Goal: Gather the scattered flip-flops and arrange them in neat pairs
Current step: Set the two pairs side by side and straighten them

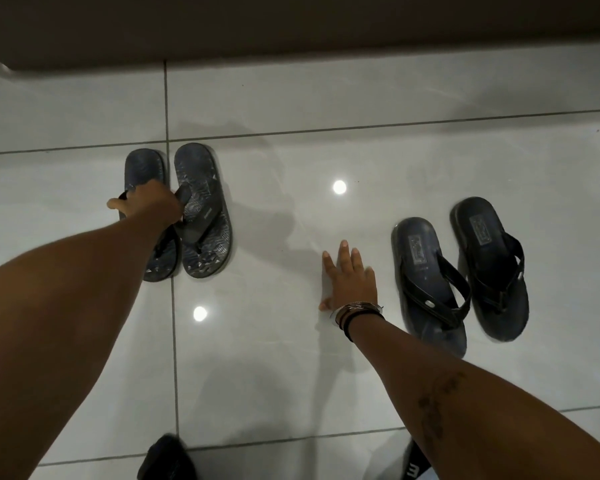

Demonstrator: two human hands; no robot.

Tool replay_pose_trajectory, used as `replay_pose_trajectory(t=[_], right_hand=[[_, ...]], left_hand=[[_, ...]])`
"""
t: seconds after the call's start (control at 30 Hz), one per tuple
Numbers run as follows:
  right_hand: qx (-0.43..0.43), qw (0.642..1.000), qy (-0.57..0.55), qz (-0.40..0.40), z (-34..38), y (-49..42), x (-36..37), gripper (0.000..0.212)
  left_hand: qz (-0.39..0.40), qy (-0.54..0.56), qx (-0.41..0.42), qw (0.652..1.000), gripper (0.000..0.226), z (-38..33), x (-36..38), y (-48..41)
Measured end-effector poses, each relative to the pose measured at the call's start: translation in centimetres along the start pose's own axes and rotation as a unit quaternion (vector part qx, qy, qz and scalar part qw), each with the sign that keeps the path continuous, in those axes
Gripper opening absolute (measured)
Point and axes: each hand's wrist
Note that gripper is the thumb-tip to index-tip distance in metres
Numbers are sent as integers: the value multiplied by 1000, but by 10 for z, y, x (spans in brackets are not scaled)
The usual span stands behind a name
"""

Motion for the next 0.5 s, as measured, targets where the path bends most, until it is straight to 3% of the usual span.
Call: replay_pose_trajectory(t=[0.13,0.2,0.33,0.4,0.5], right_hand=[[3,1000,-11,25,2,4,-6,104],[-2,999,-49,13,2,9,-11,94],[3,971,-132,-201,-33,23,-36,57],[63,960,-127,-242,-68,25,-50,53],[218,948,-162,-168,-132,28,-57,65]], left_hand=[[-20,-7,-5,1000,55,1,-2,7],[-68,-15,-11,998,58,1,-3,15],[-202,-12,92,975,57,-28,3,48],[-171,-14,182,968,59,-60,13,74],[-65,-15,283,957,66,-116,41,115]])
Point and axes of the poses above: each hand's wrist, its own y-axis away from the middle knuckle, its own x-axis out of the palm, z = x × y, and after that the axes turned 13 degrees about z, right-handed
